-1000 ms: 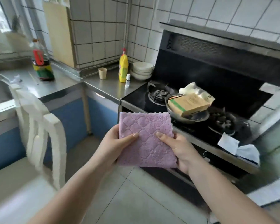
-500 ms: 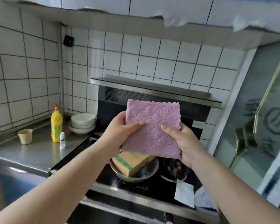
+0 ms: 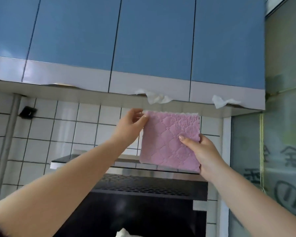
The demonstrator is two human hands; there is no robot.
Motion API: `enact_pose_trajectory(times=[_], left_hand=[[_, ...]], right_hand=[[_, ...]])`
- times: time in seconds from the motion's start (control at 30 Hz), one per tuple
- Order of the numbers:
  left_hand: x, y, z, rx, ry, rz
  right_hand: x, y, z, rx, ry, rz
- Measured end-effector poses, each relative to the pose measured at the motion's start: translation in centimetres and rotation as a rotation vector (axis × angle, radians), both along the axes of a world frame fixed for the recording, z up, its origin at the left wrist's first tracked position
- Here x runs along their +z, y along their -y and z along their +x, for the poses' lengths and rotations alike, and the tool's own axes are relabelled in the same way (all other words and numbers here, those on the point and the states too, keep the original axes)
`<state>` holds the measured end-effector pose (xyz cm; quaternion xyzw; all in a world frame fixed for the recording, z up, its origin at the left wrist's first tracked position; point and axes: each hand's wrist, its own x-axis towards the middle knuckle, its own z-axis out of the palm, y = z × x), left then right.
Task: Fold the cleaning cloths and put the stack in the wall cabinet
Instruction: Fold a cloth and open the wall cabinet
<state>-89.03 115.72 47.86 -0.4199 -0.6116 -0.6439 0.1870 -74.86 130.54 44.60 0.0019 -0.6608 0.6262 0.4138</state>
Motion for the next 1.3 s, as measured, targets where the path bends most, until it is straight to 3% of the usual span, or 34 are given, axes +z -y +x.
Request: enact_pose_trajectory(times=[0.1, 0.23, 0.4, 0.57, 0.77, 1.0, 1.3], left_hand=[[3.8, -1.9, -3.0, 0.287, -0.292, -0.069], [7.6, -4.9, -6.3, 0.648, -0.694, -0.407], [9.6, -9.9, -8.9, 0.942, -0.868, -0.729], [9.6, -12.8, -10.6, 0.987, -0.79, -0.898], [10.4, -14.0, -11.3, 1.093, -0.878, -0.611], [11.7, -12.1, -9.8, 0.765, -0.682, -0.22], [11.3, -5.5, -7.0, 0.651, -0.679, 0.104]], right_hand=[[1.5, -1.8, -1.5, -0.035, -0.011, 0.023], [2.2, -4.4, -3.4, -0.09, -0.025, 0.035], [2.2, -7.9, -5.3, -0.147, 0.003, 0.076], [2.6, -10.8, -7.1, -0.146, 0.021, 0.092], [2.5, -13.3, -8.8, -0.122, 0.015, 0.095], [2.9, -13.5, -11.2, -0.012, -0.039, 0.039], [4.5, -9.5, -13.7, 0.133, -0.117, 0.014]])
